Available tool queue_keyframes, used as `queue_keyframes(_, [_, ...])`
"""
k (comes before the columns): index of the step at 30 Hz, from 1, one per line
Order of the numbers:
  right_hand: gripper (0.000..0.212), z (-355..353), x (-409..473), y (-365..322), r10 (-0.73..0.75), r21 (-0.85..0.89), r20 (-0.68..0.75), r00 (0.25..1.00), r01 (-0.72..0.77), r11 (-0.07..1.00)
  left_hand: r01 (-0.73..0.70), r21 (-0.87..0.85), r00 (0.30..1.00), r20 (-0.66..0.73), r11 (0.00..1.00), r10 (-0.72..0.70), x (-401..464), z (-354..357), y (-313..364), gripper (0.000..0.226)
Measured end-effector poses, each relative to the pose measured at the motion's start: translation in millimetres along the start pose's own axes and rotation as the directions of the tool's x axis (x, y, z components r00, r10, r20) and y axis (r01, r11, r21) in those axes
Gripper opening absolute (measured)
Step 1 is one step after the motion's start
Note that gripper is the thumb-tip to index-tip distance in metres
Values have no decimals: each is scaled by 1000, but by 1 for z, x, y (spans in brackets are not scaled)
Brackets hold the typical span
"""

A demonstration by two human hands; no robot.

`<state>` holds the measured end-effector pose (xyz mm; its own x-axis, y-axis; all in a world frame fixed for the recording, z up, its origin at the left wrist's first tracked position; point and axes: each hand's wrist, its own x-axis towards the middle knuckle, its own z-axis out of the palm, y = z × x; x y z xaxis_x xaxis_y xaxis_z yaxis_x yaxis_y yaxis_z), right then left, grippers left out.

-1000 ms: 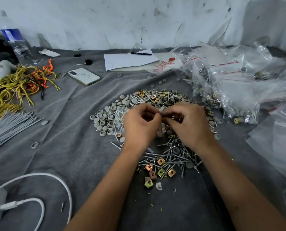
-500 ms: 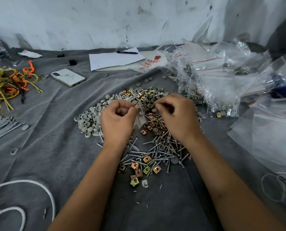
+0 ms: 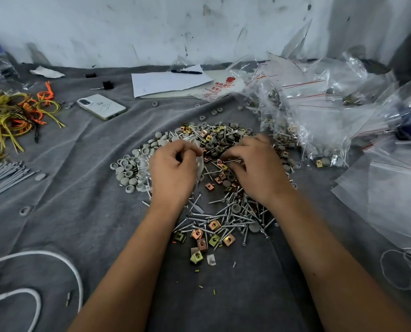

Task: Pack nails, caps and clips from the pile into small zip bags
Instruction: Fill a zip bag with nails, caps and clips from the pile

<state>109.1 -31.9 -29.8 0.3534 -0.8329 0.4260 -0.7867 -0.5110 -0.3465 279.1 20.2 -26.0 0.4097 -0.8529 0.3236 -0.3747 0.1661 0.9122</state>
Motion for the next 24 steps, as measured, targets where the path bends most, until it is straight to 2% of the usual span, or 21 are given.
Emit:
queue_keyframes(5, [37, 8, 5, -5, -8, -102, 109, 994, 20, 995, 18, 85, 999, -50, 996, -14, 0, -2, 2, 24])
queue_keyframes(11, [28, 8, 6, -5, 13, -127, 100, 995, 0, 992, 1, 193, 997, -70, 981, 13, 1, -2, -1, 23])
queue_keyframes(16, [20, 6, 3, -1, 1, -59, 53, 999, 2, 998, -16, 258, 998, -53, 966, 30, 2, -3, -3, 17])
queue_keyframes(18, [15, 3, 3, -1, 11, 16, 0, 1000, -11, 1000, 5, 229, 999, -49, 973, 6, 2, -3, -2, 14])
queue_keyframes(20, [11, -1, 3, -3, 50, 206, -66, 997, -36, 978, 37, 167, 998, -49, 985, -29, 1, -3, -1, 15])
queue_keyframes(22, [11, -5, 0, -8, 104, 420, -108, 989, -49, 906, 84, 124, 996, -25, 989, -81, 0, -3, 0, 22])
queue_keyframes(24, [12, -7, -2, -13, 110, 529, -117, 987, -32, 848, 119, 110, 992, 16, 987, -122, 1, -2, 0, 22])
